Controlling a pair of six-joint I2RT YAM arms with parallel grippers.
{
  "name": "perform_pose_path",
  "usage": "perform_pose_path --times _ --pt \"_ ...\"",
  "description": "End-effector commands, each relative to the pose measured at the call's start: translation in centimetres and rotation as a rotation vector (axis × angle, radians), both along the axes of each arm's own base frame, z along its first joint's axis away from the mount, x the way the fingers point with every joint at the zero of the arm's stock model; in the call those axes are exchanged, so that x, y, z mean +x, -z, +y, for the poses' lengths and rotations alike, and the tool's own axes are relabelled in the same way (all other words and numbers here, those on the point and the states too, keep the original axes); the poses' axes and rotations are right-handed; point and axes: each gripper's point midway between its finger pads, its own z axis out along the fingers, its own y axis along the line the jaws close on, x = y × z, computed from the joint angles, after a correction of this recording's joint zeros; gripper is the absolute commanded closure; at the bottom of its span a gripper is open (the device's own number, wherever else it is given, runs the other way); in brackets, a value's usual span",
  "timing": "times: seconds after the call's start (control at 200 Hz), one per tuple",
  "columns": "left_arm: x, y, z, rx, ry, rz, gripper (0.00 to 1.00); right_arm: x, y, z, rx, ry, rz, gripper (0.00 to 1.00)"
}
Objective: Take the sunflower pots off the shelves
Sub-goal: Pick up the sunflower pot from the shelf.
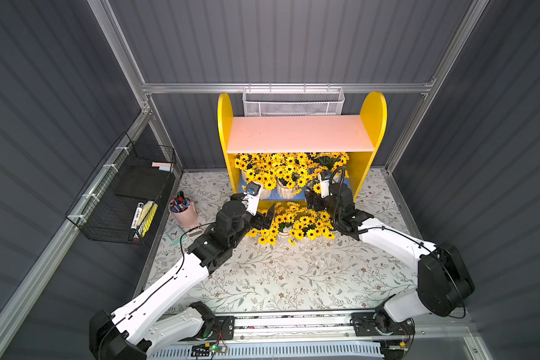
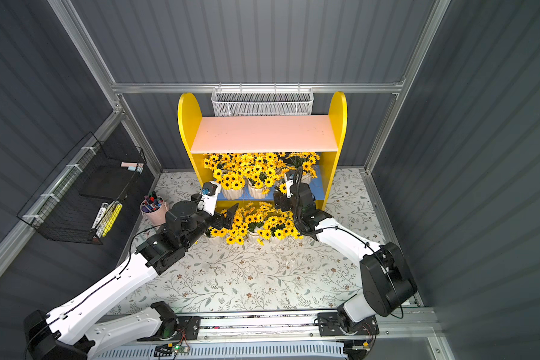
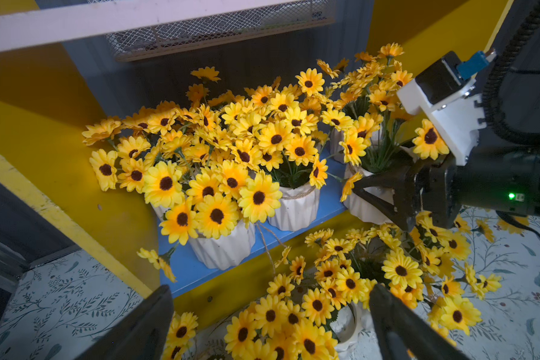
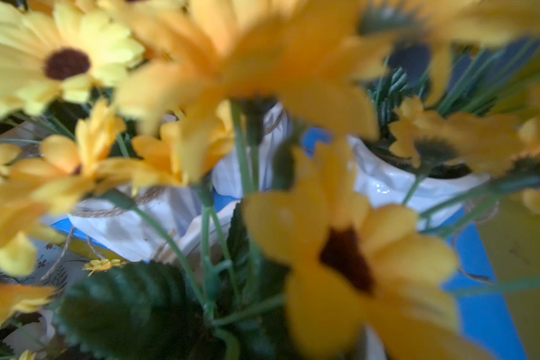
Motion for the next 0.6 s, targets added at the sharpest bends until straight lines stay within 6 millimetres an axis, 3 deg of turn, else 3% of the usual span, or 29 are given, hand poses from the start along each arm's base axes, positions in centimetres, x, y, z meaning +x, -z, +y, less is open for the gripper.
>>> perform_pose_path --times 0.0,0.535,0.58,0.595 --pt "-0.3 -0.3 -0.2 -0.012 0.021 -0.015 0.01 -0.4 -3.5 0.2 0.049 -0.013 -0.096 1.00" --pt "-0.5 0.2 -1.1 -0.028 0.067 0.012 0.00 -4.7 -5.4 -1.9 0.080 0.009 -0.115 1.00" --pt "-0.5 0.2 -1.2 -0.032 0.071 0.013 0.01 -5.0 -4.9 -2.0 0.073 0.014 -0.104 1.00" --pt "-0.5 0.2 -1.2 -0.033 0.071 0.013 0.01 -5.4 -5.8 -2.4 0.087 0.020 -0.123 1.00"
